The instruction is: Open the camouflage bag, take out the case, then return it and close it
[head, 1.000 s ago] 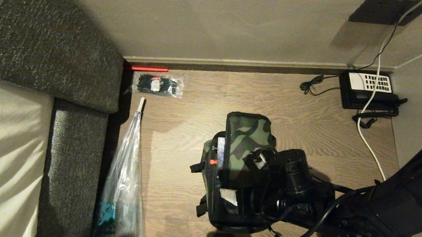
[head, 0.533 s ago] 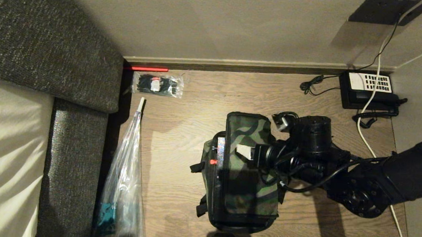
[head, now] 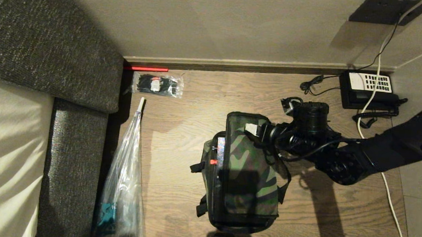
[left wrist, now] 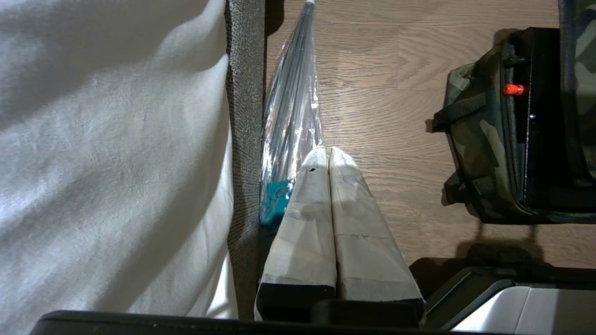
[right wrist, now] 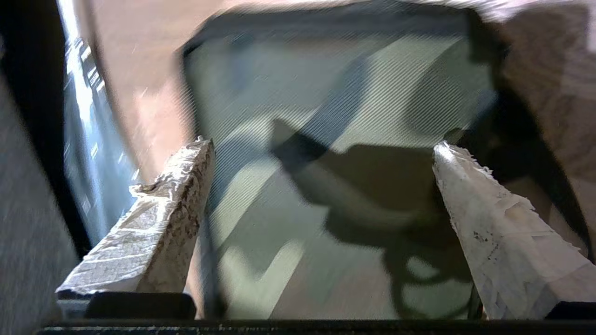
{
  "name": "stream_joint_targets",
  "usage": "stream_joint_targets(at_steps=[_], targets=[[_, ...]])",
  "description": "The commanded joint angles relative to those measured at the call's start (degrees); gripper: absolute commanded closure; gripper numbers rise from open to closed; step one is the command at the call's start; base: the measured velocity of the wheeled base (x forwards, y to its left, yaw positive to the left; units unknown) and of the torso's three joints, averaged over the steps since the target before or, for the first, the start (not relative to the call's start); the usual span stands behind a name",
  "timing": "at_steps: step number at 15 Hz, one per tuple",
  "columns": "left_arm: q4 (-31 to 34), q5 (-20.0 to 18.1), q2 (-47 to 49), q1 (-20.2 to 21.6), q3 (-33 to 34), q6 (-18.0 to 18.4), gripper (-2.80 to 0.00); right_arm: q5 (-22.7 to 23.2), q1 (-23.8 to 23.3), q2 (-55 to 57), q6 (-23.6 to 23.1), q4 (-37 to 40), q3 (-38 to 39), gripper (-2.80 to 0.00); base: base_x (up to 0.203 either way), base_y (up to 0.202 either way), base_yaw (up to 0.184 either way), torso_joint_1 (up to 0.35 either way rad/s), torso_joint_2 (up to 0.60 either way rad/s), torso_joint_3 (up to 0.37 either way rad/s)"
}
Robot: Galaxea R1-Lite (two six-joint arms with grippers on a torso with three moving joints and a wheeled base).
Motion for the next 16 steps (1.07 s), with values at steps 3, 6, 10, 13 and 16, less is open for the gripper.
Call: stream_joint_targets(at_steps=[3,6,10,13,16], targets=[[0.0,0.1,-0.2,0.0,0.0,0.0,0.00,-0.1,-3.5,6.2,1.4,0.3,-6.5,-2.80,0.000,0.000,0.000,0.000,0.00,0.000],[0.0,0.0,-0.2,0.0,0.0,0.0,0.00,-0.4,-5.6,8.0,0.6,0.8,-7.8,-2.80,0.000,0.000,0.000,0.000,0.00,0.000],[0.0,0.0,-0.2,0.0,0.0,0.0,0.00,-0.4,-5.6,9.7,2.6,1.2,-10.5,-2.80,0.000,0.000,0.000,0.000,0.00,0.000],[0.0,0.0,-0.2,0.0,0.0,0.0,0.00,1.2,-4.5,9.2,7.1,2.1,-11.8,-2.80,0.000,0.000,0.000,0.000,0.00,0.000],[0.0,0.0,-0.2,0.0,0.0,0.0,0.00,2.1,-3.4,8.2,7.7,2.3,-11.9,0.00,0.000,0.000,0.000,0.000,0.00,0.000]])
